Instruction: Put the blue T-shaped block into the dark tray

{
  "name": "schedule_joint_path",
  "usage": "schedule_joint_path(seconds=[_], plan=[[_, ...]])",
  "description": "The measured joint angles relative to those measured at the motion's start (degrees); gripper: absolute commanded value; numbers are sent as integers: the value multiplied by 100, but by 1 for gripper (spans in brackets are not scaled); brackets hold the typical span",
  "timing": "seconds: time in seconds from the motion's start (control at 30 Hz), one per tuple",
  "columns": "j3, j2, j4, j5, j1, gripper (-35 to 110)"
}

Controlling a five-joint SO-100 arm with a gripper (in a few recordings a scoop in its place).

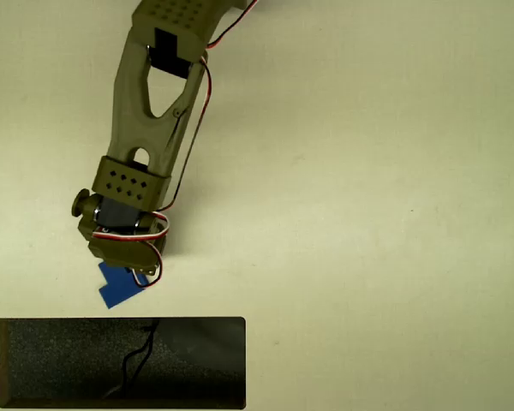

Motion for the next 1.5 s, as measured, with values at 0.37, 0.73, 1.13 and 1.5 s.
schedule_joint_path(seconds=[0.37, 0.73, 1.13, 1.5], plan=[[-149, 615, -202, 606, -325, 0], [1600, 1661, -2584, -141, 712, 0], [1512, -220, -4113, -1960, 1969, 0], [1512, -598, -5124, -2013, 1037, 0]])
